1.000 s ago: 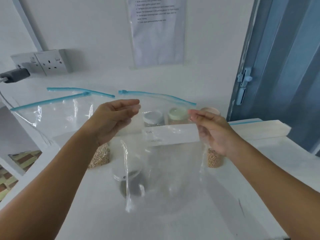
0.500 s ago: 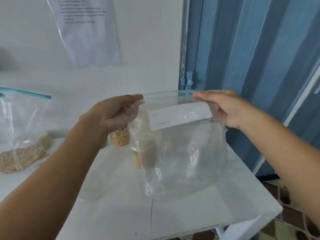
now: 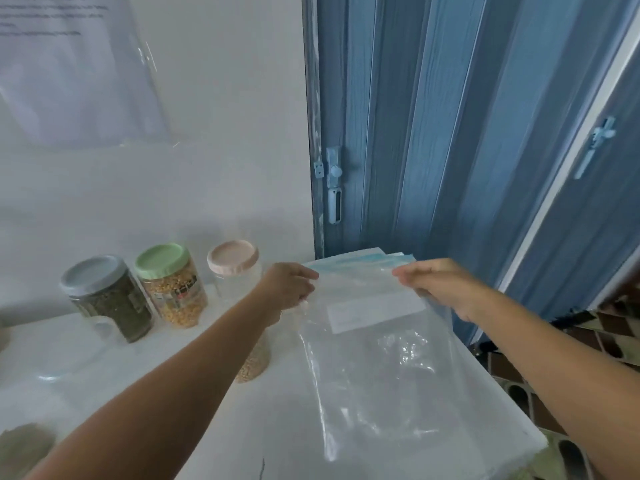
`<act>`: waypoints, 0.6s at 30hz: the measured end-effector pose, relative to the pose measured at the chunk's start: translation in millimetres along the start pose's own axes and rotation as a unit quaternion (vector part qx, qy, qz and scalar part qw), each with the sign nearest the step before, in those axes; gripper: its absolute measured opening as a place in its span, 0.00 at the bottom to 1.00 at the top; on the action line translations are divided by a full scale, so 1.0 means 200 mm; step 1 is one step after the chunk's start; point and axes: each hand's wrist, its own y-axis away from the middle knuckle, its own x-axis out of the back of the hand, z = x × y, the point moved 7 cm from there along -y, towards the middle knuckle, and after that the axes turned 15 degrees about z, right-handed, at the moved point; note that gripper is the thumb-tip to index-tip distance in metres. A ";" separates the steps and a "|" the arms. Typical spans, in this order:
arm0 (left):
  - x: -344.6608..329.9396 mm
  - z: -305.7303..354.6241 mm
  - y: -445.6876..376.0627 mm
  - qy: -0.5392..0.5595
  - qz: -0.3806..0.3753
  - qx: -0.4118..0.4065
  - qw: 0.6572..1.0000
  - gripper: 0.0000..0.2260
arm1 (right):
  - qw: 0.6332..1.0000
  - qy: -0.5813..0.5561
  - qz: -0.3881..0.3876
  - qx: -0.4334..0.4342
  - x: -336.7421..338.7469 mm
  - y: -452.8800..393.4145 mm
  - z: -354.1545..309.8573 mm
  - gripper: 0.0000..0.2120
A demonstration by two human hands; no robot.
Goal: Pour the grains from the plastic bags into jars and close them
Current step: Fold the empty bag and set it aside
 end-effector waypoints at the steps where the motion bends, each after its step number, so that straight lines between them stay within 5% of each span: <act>1: -0.01 -0.01 -0.02 -0.029 -0.003 -0.009 1.000 0.10 | 1.000 0.001 -0.001 -0.006 -0.02 -0.02 0.03 0.05; 6: -0.06 -0.05 -0.10 -0.211 -0.033 -0.046 0.976 0.15 | 1.000 0.007 -0.020 0.000 -0.08 -0.06 0.12 0.08; 11: -0.11 0.17 -0.14 -0.467 0.029 -0.208 0.859 0.24 | 0.999 0.007 -0.045 0.027 -0.10 -0.12 0.15 0.10; 18: -0.44 0.18 -0.26 -0.436 -0.002 -0.218 0.873 0.26 | 0.996 -0.009 -0.077 0.043 -0.14 -0.17 0.24 0.11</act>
